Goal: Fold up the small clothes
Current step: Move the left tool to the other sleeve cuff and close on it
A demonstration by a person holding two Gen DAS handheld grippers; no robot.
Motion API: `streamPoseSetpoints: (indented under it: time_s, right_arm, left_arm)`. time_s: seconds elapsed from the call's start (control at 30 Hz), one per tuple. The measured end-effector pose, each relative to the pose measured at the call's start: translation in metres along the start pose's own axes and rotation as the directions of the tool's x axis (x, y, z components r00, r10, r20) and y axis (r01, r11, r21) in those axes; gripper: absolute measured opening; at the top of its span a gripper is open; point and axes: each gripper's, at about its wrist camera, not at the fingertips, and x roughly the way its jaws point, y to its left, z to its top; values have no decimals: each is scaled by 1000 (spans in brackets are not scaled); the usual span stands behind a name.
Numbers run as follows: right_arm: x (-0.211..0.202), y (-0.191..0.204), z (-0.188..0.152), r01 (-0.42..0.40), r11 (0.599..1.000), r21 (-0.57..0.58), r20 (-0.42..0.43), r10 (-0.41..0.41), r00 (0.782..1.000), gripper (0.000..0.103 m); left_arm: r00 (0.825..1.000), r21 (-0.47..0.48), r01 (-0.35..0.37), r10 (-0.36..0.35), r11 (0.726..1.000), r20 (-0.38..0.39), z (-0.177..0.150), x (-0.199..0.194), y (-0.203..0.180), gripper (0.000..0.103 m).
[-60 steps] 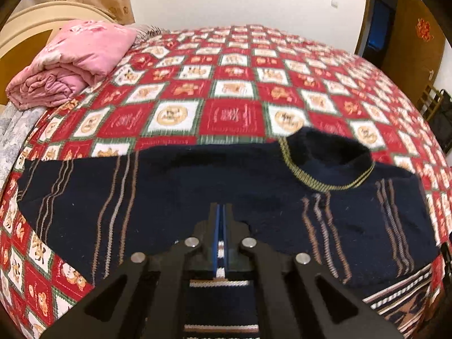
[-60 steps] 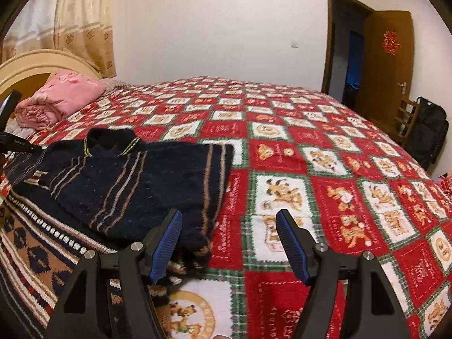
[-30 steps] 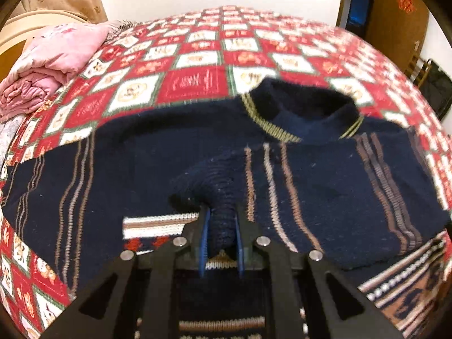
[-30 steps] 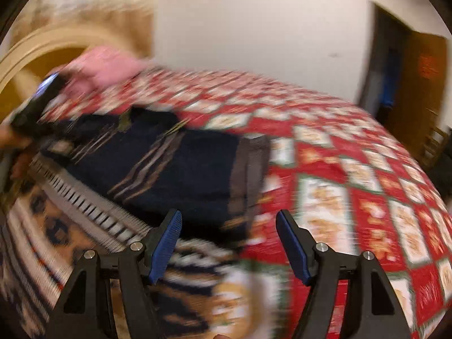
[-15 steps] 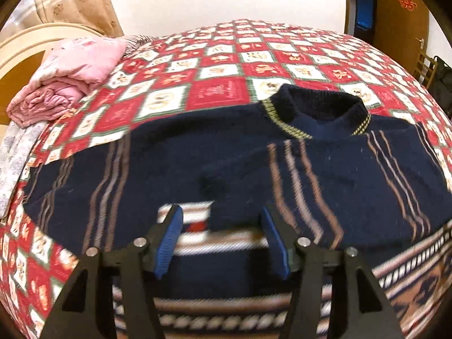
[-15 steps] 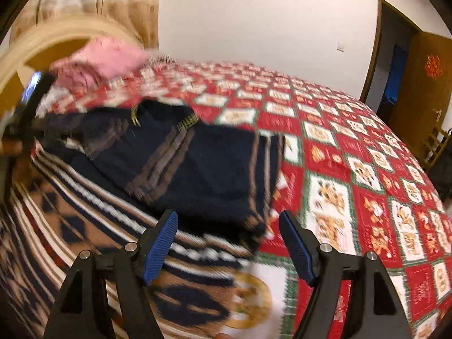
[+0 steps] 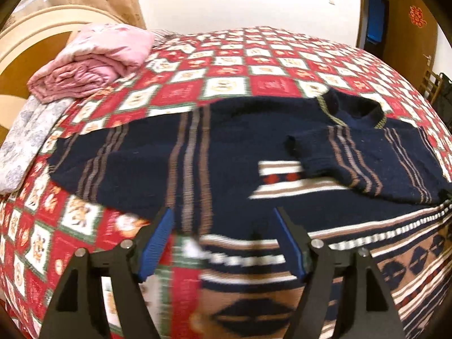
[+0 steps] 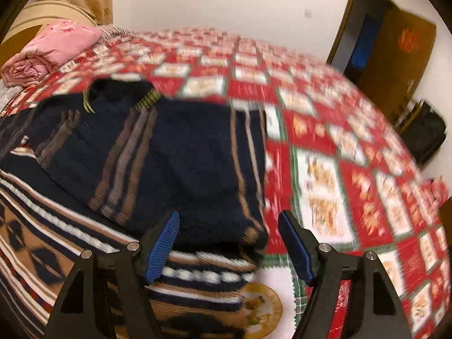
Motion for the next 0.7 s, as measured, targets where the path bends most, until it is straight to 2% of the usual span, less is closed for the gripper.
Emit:
streamPoseSetpoints:
  time_s: [0.1, 0.27, 0.4, 0.5, 0.57, 0.63, 0.7]
  right_arm:
    - [-17, 37, 21, -127, 992, -19, 46, 128, 991, 73]
    - [-8, 126, 54, -250, 964, -86, 58, 255, 965, 73]
    - [5, 186, 71, -228, 964, -139, 76, 240, 968, 73]
    - [28, 209, 82, -209, 973, -93, 64, 216, 974, 73]
    - [43, 219, 80, -229, 970, -84, 7, 230, 973, 59]
    - [51, 231, 65, -259, 959, -114, -57, 254, 965, 54]
    - [41, 239, 55, -214, 961, -175, 2, 217, 976, 52]
  left_arm:
    - [1000, -33, -12, 12, 999, -7, -5, 3, 19, 74]
    - [1000, -75, 1, -1, 997, 1, -17, -4, 44, 74]
    - [1000, -97, -30, 31, 995, 8, -25, -9, 74, 74]
    - [998, -132, -62, 62, 989, -2, -29, -6, 103, 75]
    - [996, -159, -89, 88, 983, -11, -32, -4, 126, 75]
    - [993, -184, -115, 113, 976, -21, -35, -1, 147, 75]
    - [992, -214, -129, 125, 968, -32, -38, 3, 166, 75]
